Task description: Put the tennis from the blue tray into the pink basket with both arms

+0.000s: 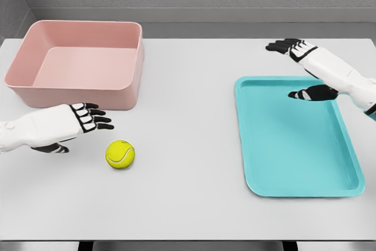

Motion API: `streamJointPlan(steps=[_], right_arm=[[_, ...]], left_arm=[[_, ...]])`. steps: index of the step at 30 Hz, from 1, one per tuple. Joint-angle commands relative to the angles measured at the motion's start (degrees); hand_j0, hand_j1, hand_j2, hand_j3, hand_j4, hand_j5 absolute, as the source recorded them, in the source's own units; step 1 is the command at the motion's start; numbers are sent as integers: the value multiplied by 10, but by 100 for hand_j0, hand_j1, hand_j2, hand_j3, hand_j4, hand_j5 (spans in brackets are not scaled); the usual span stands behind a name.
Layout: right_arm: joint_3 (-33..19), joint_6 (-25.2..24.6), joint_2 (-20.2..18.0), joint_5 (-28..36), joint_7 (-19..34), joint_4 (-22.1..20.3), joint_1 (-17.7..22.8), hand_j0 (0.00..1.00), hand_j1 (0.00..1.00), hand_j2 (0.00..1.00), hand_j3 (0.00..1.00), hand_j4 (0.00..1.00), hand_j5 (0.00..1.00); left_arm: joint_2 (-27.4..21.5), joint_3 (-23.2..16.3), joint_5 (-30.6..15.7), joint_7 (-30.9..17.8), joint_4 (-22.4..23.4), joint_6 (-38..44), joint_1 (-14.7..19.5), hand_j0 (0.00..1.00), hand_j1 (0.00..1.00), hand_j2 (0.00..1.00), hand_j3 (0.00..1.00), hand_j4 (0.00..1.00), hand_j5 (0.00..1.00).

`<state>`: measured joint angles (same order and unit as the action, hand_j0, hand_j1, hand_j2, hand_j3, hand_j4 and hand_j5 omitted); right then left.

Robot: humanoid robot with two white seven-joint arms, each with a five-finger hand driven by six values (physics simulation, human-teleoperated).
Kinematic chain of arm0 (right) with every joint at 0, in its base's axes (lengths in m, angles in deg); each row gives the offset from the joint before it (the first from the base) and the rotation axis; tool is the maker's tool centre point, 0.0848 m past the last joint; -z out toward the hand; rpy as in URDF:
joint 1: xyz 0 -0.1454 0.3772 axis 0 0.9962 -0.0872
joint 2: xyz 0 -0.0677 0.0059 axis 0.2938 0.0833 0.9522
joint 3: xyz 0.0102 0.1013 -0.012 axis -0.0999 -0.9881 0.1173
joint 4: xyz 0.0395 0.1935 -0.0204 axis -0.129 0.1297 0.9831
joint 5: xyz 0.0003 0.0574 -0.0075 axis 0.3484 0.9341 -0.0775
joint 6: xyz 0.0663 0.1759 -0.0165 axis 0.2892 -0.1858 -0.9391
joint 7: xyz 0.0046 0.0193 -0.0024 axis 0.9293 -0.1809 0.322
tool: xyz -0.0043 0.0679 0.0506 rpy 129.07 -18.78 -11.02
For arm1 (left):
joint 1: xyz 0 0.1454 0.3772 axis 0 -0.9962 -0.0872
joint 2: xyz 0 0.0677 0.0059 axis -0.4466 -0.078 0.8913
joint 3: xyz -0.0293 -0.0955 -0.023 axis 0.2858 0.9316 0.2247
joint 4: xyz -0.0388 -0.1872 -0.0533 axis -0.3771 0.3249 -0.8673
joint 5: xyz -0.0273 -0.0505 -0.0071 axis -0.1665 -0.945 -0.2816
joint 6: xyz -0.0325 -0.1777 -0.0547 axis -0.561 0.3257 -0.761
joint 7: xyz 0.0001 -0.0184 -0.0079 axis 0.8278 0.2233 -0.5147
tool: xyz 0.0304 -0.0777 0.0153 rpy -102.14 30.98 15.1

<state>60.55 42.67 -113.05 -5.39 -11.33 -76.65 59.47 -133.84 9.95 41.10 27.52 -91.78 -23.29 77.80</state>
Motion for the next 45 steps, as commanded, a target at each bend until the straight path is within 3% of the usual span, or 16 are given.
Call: streamJointPlan(steps=[1,4,12,23,45], right_arm=[[-30,-2,-3,42,0,-1,2,100,100,100,100,100,100],[-44,-2,-8,67,0,-4,40,100,100,100,100,100,100],[-44,-2,-8,69,0,-9,60,100,100,100,100,100,100],[-51,-2,-8,68,0,-8,60,100,100,100,100,100,100],[-53,-2,-1,69,0,-12,70,100,100,100,100,100,100]], left_arm=[[10,0,4,0,-1,1,0,100,100,100,100,100,100],[26,-1,11,0,-1,1,0,100,100,100,100,100,100],[38,-5,11,0,-22,1,0,100,100,100,100,100,100],[73,-23,20,0,-24,1,2,100,100,100,100,100,100],[85,-47,30,0,-22,1,3,100,100,100,100,100,100]])
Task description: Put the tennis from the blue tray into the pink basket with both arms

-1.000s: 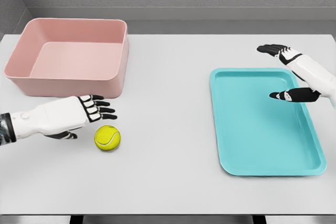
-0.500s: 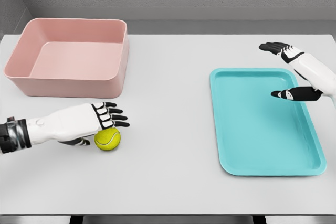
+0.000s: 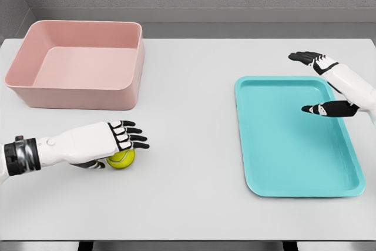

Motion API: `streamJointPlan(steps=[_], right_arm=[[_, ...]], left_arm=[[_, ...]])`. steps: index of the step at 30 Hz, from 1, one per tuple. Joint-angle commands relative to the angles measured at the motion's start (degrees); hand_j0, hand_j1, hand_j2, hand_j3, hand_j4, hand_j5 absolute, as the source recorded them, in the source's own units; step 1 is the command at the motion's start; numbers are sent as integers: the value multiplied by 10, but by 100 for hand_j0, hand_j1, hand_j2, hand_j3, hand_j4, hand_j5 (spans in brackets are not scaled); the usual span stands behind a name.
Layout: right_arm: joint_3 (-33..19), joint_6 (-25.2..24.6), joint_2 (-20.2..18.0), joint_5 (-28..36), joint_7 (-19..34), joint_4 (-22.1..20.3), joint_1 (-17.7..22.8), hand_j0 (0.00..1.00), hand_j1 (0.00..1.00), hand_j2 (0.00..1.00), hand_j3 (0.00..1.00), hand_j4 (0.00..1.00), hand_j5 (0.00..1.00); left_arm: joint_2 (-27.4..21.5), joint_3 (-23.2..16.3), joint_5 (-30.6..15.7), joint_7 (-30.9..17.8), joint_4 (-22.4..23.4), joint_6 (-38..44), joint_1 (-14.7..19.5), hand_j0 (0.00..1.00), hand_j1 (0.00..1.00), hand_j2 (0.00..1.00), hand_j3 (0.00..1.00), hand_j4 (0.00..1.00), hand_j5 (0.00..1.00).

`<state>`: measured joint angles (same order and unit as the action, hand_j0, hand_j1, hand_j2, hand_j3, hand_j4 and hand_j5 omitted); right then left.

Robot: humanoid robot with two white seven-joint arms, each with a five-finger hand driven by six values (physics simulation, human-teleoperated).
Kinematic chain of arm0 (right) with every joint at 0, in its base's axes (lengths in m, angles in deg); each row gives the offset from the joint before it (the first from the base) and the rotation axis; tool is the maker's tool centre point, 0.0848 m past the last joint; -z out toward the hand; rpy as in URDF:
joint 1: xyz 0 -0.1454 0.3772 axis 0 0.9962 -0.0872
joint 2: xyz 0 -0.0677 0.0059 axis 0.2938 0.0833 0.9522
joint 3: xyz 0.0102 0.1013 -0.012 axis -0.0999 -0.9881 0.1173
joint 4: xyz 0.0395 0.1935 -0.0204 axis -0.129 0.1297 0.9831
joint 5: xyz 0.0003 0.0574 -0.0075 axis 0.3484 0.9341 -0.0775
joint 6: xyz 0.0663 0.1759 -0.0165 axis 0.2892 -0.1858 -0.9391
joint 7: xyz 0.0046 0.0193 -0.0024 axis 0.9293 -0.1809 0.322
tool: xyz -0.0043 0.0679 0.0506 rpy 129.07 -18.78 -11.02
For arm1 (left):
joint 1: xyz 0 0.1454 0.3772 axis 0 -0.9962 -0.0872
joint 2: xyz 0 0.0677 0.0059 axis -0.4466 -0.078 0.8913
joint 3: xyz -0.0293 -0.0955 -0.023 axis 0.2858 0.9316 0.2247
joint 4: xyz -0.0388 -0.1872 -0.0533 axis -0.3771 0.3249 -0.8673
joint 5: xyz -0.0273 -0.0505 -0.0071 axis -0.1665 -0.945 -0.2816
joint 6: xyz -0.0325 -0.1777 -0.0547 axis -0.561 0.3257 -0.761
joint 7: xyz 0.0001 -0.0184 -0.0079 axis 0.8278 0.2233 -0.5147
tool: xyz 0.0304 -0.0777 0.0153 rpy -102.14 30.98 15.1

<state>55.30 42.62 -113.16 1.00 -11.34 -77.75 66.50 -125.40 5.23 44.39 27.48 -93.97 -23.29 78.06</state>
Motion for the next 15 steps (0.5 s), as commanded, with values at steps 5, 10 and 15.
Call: streamJointPlan(steps=[5,10,15], right_arm=[[-10,-2,0,4,0,10,1,100,100,100,100,100,100],[-10,-2,0,4,0,10,2,100,100,100,100,100,100],[-10,-2,0,4,0,10,4,100,100,100,100,100,100]], left_arm=[[9,-13,2,-11,0,1,11,100,100,100,100,100,100],[9,-15,4,-16,0,1,11,100,100,100,100,100,100],[10,-17,3,-35,0,1,11,85,85,85,85,85,85]])
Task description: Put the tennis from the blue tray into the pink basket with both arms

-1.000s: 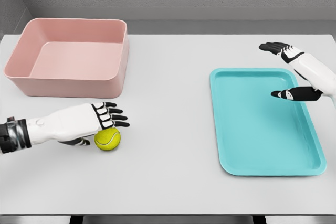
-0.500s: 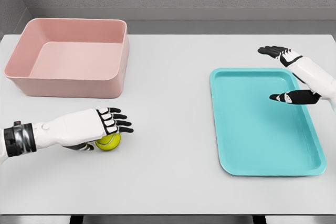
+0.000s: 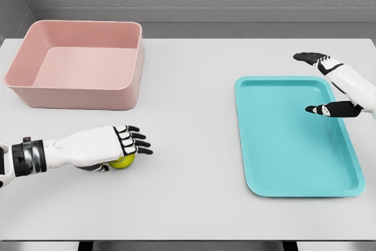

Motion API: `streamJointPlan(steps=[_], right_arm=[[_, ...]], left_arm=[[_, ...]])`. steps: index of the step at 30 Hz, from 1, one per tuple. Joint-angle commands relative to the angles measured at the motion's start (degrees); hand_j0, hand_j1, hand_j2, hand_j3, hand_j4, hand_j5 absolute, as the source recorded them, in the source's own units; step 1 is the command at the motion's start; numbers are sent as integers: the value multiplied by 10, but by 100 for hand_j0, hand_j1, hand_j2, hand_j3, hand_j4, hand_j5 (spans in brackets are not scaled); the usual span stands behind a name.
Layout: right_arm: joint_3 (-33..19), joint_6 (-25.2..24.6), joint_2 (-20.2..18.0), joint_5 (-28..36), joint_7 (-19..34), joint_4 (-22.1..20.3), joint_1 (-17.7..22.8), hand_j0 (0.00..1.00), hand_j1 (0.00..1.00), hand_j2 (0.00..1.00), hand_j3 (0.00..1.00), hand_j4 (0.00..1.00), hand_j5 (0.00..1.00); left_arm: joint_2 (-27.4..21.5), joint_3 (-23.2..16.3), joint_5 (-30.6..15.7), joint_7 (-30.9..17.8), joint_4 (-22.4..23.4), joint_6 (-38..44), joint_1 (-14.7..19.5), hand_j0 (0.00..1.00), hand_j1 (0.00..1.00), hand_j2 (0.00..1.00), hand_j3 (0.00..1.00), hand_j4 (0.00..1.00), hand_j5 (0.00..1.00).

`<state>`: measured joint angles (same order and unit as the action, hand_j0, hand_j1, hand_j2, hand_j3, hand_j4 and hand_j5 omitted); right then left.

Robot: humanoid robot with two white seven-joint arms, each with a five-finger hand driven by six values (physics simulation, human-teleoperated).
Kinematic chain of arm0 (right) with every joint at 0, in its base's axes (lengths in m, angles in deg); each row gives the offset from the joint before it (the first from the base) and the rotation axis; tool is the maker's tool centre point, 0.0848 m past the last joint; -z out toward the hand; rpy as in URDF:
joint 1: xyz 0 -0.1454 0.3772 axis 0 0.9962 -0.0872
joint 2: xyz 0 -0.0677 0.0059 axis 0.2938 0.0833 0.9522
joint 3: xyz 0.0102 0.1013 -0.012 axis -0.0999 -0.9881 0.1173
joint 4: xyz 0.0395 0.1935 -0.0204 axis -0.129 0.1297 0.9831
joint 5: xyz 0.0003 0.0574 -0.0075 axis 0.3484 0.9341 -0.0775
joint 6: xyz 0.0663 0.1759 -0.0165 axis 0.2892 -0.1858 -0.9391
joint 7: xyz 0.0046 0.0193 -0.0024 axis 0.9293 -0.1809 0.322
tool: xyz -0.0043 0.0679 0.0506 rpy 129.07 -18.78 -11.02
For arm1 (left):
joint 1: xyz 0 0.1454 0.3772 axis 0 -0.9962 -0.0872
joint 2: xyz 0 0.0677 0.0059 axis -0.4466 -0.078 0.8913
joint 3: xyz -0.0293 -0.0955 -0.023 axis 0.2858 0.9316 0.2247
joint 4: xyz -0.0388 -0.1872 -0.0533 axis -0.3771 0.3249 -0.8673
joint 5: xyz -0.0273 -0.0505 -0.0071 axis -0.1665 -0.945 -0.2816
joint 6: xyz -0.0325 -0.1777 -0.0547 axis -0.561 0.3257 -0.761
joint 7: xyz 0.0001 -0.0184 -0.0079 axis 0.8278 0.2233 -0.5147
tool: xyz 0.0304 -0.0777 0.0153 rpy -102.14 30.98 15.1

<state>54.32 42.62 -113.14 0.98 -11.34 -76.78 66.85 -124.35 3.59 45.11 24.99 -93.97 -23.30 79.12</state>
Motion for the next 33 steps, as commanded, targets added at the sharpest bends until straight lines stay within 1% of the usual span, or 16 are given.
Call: streamJointPlan(steps=[1,4,6,9,15,20,24,28,33], right_arm=[[0,-2,0,5,0,0,0,100,100,100,100,100,100],[0,-2,0,5,0,0,0,100,100,100,100,100,100],[0,-2,0,5,0,0,0,100,100,100,100,100,100],[0,-2,-1,5,0,0,1,100,100,100,100,100,100],[-3,-2,-1,5,0,0,2,100,100,100,100,100,100],[-4,-2,-1,5,0,1,4,100,100,100,100,100,100],[-4,-2,-1,5,0,1,5,100,100,100,100,100,100],[-4,-2,-1,5,0,2,5,100,100,100,100,100,100],[-4,-2,-1,5,0,2,5,100,100,100,100,100,100]], left_arm=[[0,-1,-4,-11,0,1,0,79,79,79,79,79,79],[0,-1,-4,-12,0,1,0,66,66,66,66,66,66],[0,0,-5,-23,0,1,0,61,61,61,61,61,61],[0,0,-6,-23,0,1,4,56,56,56,56,56,56],[0,0,-7,-25,1,1,5,55,55,55,55,55,55],[0,0,-12,-24,0,1,18,55,55,55,55,55,55],[0,1,-18,-24,1,1,33,55,55,55,55,55,55],[0,2,-25,-24,4,1,56,55,55,55,55,55,55],[-1,2,-26,-23,5,1,67,55,55,55,55,55,55]])
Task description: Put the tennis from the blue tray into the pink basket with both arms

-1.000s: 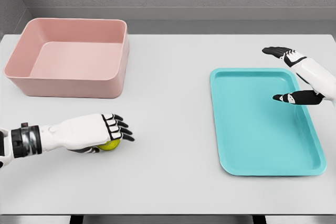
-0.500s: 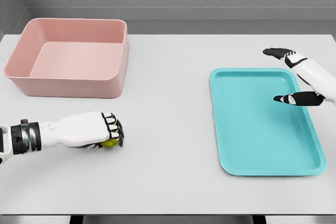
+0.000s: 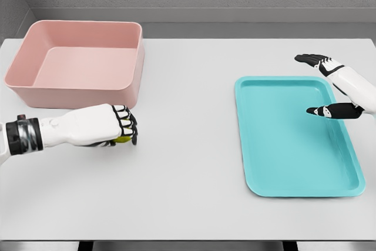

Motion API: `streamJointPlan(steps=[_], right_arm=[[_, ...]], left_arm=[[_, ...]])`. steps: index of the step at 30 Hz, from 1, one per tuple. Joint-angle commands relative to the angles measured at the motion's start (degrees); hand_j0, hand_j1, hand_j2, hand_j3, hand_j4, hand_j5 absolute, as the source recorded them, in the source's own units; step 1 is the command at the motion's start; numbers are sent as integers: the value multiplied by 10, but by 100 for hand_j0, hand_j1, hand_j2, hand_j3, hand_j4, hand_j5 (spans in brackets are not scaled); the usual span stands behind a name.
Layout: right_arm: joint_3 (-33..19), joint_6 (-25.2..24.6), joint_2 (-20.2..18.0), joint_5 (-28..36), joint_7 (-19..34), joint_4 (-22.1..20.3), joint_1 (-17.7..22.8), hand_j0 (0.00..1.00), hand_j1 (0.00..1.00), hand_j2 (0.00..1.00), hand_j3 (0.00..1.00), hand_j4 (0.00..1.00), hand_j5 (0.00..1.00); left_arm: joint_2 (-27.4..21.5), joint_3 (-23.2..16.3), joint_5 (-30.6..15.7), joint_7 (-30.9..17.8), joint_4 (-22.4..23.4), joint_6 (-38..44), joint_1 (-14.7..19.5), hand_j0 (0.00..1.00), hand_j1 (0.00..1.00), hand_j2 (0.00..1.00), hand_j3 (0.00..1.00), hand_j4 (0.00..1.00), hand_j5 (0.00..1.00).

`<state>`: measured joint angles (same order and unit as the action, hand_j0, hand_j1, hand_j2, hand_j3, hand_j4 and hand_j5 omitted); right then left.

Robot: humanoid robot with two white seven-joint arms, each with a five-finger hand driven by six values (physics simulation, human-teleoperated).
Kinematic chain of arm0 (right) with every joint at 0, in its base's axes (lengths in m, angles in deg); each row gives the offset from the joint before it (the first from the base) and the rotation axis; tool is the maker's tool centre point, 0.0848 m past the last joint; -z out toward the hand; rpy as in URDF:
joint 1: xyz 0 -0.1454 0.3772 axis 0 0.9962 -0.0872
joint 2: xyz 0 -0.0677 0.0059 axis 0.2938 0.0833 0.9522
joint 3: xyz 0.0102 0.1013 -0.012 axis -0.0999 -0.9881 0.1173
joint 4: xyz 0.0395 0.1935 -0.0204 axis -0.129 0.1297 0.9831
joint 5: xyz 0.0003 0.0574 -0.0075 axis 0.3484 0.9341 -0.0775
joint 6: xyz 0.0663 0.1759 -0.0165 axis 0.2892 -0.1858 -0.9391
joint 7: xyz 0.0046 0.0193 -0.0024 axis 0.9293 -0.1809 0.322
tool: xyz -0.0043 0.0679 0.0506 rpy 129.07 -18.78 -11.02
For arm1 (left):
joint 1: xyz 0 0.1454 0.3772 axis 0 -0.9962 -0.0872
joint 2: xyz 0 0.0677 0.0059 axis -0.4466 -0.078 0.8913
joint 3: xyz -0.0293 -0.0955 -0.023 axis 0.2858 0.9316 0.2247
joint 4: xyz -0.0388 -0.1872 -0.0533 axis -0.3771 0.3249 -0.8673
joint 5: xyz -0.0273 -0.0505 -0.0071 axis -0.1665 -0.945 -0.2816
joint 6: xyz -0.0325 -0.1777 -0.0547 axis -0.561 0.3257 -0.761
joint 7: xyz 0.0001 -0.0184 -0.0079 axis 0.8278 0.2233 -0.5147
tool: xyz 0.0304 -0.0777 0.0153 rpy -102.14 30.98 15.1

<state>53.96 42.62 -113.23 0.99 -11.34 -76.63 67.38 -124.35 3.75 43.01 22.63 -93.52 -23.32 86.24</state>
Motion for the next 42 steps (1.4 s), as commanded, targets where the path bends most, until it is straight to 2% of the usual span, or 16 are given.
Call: streamJointPlan(steps=[1,9,22,25,28,31,33,34,35,36,40,42], right_arm=[[0,-2,0,5,0,0,0,100,100,100,100,100,100],[-1,-2,0,5,0,0,1,100,100,100,100,100,100],[-9,-2,0,5,0,-1,5,100,100,100,100,100,100],[-9,-2,-1,5,0,-1,6,100,100,100,100,100,100],[-12,-2,-1,5,0,-2,6,100,100,100,100,100,100],[-12,-2,-1,5,0,-2,7,100,100,100,100,100,100],[-12,-2,-1,5,0,-1,8,100,100,100,100,100,100],[-12,-2,-1,5,0,-2,9,100,100,100,100,100,100],[-12,-2,-1,5,0,-2,9,100,100,100,100,100,100],[-12,-2,-1,5,0,-2,10,100,100,100,100,100,100],[-12,-2,-1,5,0,-1,10,100,100,100,100,100,100],[-12,-2,-1,5,0,-1,10,100,100,100,100,100,100]], left_arm=[[-1,0,-5,1,2,1,1,55,55,55,55,55,55],[-8,3,-20,1,3,1,25,55,55,55,55,55,55],[-6,1,-41,1,54,1,80,55,55,55,55,55,55],[-4,1,-49,1,81,1,108,55,55,55,55,55,55],[0,1,-49,1,123,1,151,55,55,55,55,55,55],[9,0,-52,0,210,1,195,55,55,55,55,55,55],[15,0,-52,0,248,1,203,55,55,55,55,55,55],[21,0,-52,0,278,1,211,59,59,59,59,59,59],[26,3,-53,3,294,1,212,87,87,87,87,87,87],[29,3,-63,6,292,1,207,100,100,100,100,100,100],[29,5,-70,6,296,1,212,100,100,100,100,100,100],[28,20,-72,6,296,1,211,100,100,100,100,100,100]])
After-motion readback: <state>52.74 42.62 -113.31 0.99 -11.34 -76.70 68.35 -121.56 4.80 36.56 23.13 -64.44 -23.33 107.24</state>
